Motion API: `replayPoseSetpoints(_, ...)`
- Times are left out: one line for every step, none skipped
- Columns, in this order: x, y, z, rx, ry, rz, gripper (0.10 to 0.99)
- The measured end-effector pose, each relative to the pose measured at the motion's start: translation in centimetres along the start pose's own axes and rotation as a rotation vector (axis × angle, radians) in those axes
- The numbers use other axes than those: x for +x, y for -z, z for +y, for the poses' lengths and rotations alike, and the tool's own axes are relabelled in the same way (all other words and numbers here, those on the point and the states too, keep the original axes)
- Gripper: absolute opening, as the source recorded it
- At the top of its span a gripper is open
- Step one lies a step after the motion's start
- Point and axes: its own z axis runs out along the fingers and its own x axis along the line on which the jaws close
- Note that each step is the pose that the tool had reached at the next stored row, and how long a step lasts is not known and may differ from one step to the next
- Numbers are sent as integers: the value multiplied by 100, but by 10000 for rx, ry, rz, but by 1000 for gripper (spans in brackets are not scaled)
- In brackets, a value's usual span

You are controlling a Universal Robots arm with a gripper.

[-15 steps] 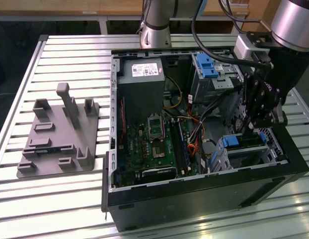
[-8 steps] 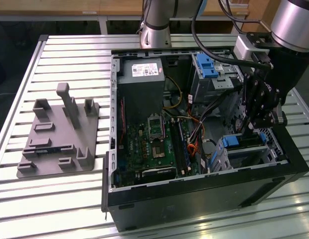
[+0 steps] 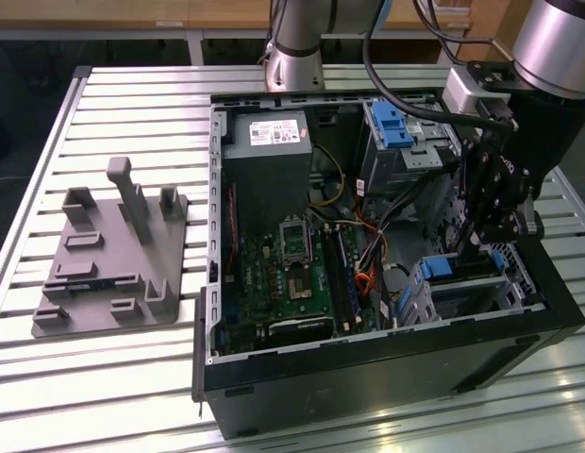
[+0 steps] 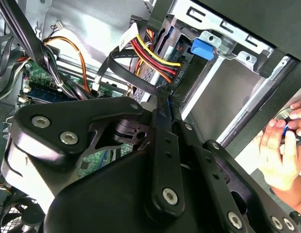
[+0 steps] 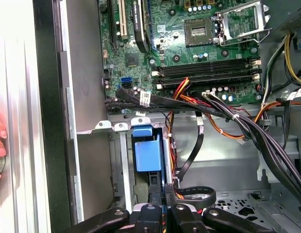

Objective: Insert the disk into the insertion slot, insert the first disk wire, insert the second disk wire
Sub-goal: 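Insert the second disk wire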

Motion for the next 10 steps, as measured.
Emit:
replayPoseSetpoints(1, 0, 0, 0, 4, 0, 145)
replayPoseSetpoints(1, 0, -1, 1, 14, 0, 145)
replayPoseSetpoints(2, -1, -1, 2, 28, 0, 145)
replayPoseSetpoints(4, -1, -1, 4, 43, 1, 145)
replayPoseSetpoints(5, -1, -2, 6, 58, 3, 145)
replayPoseSetpoints(7, -1, -2, 8, 73, 3, 145)
replayPoseSetpoints(9, -2, -2, 9, 86, 4, 145)
replayPoseSetpoints(11, -1, -3, 11, 98, 6, 145)
replayPoseSetpoints(14, -2, -3, 12, 110, 6, 145)
replayPoseSetpoints(17, -3, -3, 13, 122, 7, 145)
